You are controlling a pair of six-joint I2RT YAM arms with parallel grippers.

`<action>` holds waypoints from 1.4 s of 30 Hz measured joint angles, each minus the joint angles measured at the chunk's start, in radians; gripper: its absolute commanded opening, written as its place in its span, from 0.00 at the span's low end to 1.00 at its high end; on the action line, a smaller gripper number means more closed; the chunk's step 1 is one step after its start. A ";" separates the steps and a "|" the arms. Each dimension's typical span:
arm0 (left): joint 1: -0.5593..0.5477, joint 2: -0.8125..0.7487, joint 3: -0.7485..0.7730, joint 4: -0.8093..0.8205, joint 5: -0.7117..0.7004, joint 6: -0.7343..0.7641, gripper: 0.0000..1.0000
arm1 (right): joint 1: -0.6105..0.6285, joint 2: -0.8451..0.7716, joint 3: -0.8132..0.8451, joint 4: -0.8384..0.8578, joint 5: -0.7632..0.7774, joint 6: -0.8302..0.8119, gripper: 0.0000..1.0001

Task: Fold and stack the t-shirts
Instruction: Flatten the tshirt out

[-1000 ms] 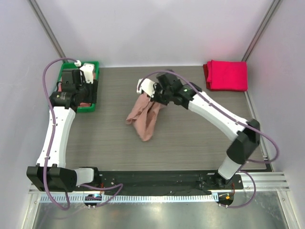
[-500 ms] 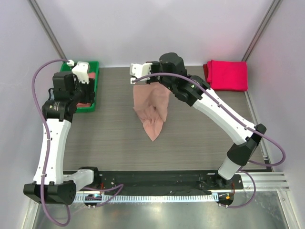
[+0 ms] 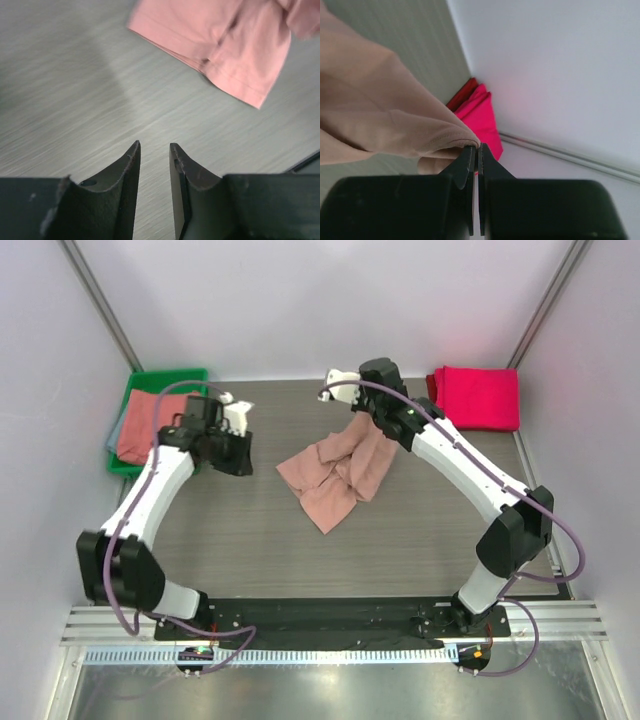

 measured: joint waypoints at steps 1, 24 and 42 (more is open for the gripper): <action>-0.027 0.045 -0.002 0.005 0.010 0.000 0.31 | -0.003 0.000 -0.024 -0.010 0.005 0.006 0.01; -0.394 0.650 0.344 -0.019 -0.124 0.037 0.29 | -0.044 0.000 -0.093 -0.033 0.000 0.105 0.01; -0.390 0.733 0.409 -0.062 -0.186 0.052 0.24 | -0.082 0.000 -0.094 -0.033 -0.030 0.137 0.01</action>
